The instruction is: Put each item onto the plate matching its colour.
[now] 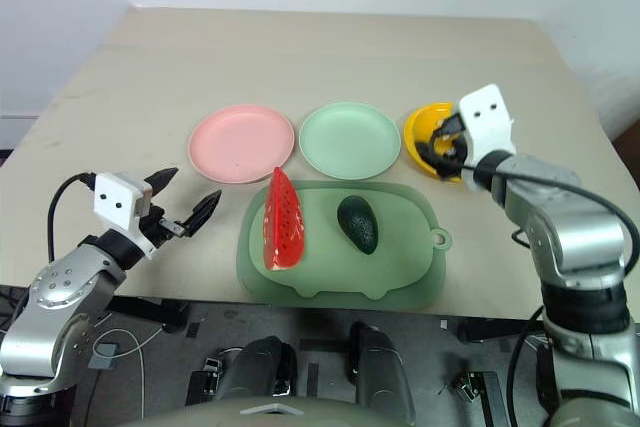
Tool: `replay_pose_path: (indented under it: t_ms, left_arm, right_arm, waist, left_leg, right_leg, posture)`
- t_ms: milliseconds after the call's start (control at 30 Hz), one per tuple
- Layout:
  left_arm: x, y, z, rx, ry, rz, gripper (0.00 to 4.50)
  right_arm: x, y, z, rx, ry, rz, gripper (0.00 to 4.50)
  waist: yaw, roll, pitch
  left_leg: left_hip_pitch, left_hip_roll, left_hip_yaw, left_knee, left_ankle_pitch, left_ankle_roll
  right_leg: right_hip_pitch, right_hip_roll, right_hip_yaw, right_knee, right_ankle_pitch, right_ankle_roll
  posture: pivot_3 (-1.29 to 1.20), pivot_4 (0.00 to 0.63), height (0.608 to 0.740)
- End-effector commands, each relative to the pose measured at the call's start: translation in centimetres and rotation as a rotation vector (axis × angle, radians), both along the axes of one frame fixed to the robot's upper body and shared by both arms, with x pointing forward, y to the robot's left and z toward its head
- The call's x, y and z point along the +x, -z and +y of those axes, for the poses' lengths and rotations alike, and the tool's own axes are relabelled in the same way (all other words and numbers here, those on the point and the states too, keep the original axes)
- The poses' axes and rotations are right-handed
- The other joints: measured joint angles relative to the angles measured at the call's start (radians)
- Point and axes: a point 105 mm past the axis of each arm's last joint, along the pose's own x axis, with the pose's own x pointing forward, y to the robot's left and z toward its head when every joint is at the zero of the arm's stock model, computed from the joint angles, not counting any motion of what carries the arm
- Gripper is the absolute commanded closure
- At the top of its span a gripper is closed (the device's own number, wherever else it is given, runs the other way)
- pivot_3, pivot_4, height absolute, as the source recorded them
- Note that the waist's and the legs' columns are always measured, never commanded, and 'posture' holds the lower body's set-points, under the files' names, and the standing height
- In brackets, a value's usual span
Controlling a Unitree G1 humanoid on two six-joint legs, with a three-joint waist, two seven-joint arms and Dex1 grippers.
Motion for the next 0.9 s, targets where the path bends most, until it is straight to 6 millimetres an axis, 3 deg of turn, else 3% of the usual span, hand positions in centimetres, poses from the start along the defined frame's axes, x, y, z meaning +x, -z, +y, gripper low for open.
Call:
replay_pose_path:
  t_ms: [33, 167, 300, 333, 400, 467, 633, 733, 833, 900]
  left_arm:
    - [-0.2, -1.0, -0.3, 0.016, 0.008, -0.055, 0.0]
    - [-0.2, -1.3, -0.2, 0.019, 0.001, -0.067, 0.0]
    - [-0.5, -1.6, -0.3, 0.022, -0.008, -0.075, 0.0]
    - [-0.5, -1.7, -0.3, 0.022, -0.011, -0.076, 0.0]
    - [-0.7, -1.9, -0.4, 0.022, -0.016, -0.079, 0.0]
    - [-0.7, -2.0, -0.4, 0.022, -0.02, -0.079, 0.0]
    - [-0.6, -2.3, -0.5, 0.023, -0.023, -0.077, 0.0]
    - [-0.3, -2.4, -0.7, 0.022, -0.014, -0.074, 0.0]
    - [0.1, -2.4, -1.1, 0.02, 0.003, -0.071, 0.0]
    - [0.2, -2.4, -1.2, 0.02, 0.01, -0.069, 0.0]
  right_arm:
    - [2.4, 0.7, -1.7, -0.054, 0.069, -0.009, 1.28]
    - [4.6, 2.7, -3.2, -0.119, 0.111, 0.021, 1.28]
    - [5.7, 2.9, -3.9, -0.14, 0.114, 0.004, 1.28]
    - [5.8, 2.7, -3.9, -0.142, 0.105, -0.004, 0.53]
    - [5.7, 2.1, -3.5, -0.167, 0.069, -0.03, 0.01]
    - [5.3, 1.2, -3.1, -0.194, 0.038, -0.074, 0.01]
    - [2.7, -2.3, -1.6, -0.195, -0.087, -0.205, 0.01]
    - [-0.6, -3.5, 1.2, 0.031, -0.266, -0.159, 0.01]
    - [-4.9, -2.3, 5.1, 0.183, -0.495, -0.019, 0.01]
    - [-6.3, -0.9, 6.4, 0.217, -0.528, 0.058, 0.01]
  waist:
    - [-0.001, 0.0, 0.0]
    - [-0.004, 0.0, 0.0]
    - [-0.004, 0.001, 0.0]
    - [-0.005, 0.001, 0.0]
    - [-0.005, 0.001, 0.0]
    - [-0.005, 0.001, 0.0]
    - [0.001, 0.001, 0.0]
    - [0.0, 0.001, 0.0]
    - [0.0, 0.001, 0.0]
    - [-0.001, 0.001, 0.0]
  left_leg:
    - [0.0, 0.0, 0.0, 0.0, 0.0, 0.0]
    - [0.0, -0.001, 0.001, 0.0, 0.0, 0.0]
    - [0.0, 0.0, 0.001, 0.0, 0.0, 0.0]
    - [0.0, 0.0, 0.001, 0.0, 0.0, 0.0]
    - [0.0, 0.001, 0.001, 0.0, 0.0, 0.0]
    - [0.0, 0.001, 0.001, 0.0, 0.0, 0.0]
    - [0.0, 0.001, 0.0, 0.0, 0.0, 0.0]
    - [0.0, 0.001, 0.0, 0.0, 0.0, 0.0]
    - [0.0, 0.002, -0.001, 0.0, 0.0, 0.0]
    - [0.001, 0.002, -0.001, 0.0, 0.0, 0.0]
  right_leg:
    - [0.0, 0.0, 0.0, 0.0, 0.0, 0.0]
    - [0.0, 0.0, 0.0, 0.0, 0.002, 0.003]
    - [-0.001, 0.0, 0.0, 0.0, 0.002, 0.003]
    - [-0.001, 0.0, 0.0, 0.0, 0.002, 0.003]
    - [-0.001, 0.0, 0.0, 0.0, 0.002, 0.003]
    - [-0.001, 0.0, 0.0, 0.0, 0.002, 0.003]
    - [-0.001, 0.0, 0.0, 0.0, 0.002, 0.003]
    - [0.0, -0.001, 0.0, 0.0, 0.002, 0.003]
    - [0.0, 0.0, 0.0, 0.0, 0.002, 0.003]
    - [0.001, 0.0, -0.001, 0.0, 0.002, 0.003]
  posture:
    - [0.0, 0.15, 0.74]
    - [0.0, 0.15, 0.74]
    - [0.0, 0.15, 0.74]
    - [0.0, 0.15, 0.74]
    - [0.0, 0.15, 0.74]
    - [0.0, 0.15, 0.74]
    - [0.0, 0.15, 0.74]
    - [0.0, 0.15, 0.74]
    - [0.0, 0.15, 0.74]
    - [0.0, 0.15, 0.74]
